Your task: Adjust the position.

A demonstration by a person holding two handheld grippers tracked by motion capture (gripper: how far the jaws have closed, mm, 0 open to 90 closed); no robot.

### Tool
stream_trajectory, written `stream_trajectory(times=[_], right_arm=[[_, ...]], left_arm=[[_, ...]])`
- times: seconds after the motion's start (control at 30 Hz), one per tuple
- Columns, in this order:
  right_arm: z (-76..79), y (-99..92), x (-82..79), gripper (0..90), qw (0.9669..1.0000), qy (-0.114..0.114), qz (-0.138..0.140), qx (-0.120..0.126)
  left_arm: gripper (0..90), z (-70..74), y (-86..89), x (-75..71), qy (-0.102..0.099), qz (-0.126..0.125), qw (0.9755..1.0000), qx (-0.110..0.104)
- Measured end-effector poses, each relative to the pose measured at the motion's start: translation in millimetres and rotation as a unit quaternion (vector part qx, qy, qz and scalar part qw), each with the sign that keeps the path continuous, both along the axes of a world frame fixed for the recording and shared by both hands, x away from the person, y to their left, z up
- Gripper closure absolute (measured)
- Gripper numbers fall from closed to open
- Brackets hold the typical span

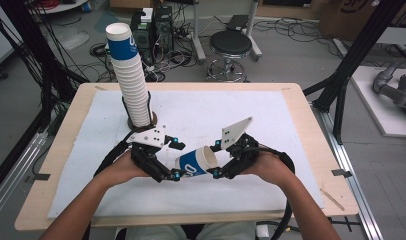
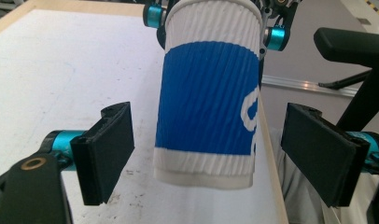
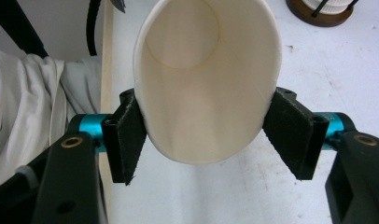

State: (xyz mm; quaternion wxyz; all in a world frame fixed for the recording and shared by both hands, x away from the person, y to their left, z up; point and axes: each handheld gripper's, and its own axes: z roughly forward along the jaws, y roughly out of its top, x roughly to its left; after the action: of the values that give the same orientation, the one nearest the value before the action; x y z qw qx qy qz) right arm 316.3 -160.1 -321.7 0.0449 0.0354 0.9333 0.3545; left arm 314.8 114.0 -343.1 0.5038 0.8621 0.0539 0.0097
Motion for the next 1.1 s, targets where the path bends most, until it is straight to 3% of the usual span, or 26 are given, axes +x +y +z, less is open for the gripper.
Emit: stream_trajectory(times=[0.37, 0.6, 1.0, 1.1], right_arm=[[1.1, 12.7, -1.9, 32.6, 0.9991, -0.001, 0.016, -0.039], [-1.0, 19.6, -3.6, 32.4, 0.998, -0.003, 0.023, -0.06], [-4.7, 28.7, -6.8, 32.7, 0.9947, -0.003, 0.028, -0.099], [-5.2, 32.1, -7.8, 32.8, 0.9934, -0.001, 0.031, -0.11]], left_arm=[[21.2, -3.1, -17.4, 1.1, 0.012, -0.029, 0.9979, 0.056], [24.7, -6.3, -25.3, 3.5, 0.018, -0.036, 0.9965, 0.074], [31.7, -15.8, -34.2, 5.3, 0.036, -0.054, 0.9913, 0.114], [32.0, -17.2, -35.3, 4.7, 0.03, -0.059, 0.99, 0.125]])
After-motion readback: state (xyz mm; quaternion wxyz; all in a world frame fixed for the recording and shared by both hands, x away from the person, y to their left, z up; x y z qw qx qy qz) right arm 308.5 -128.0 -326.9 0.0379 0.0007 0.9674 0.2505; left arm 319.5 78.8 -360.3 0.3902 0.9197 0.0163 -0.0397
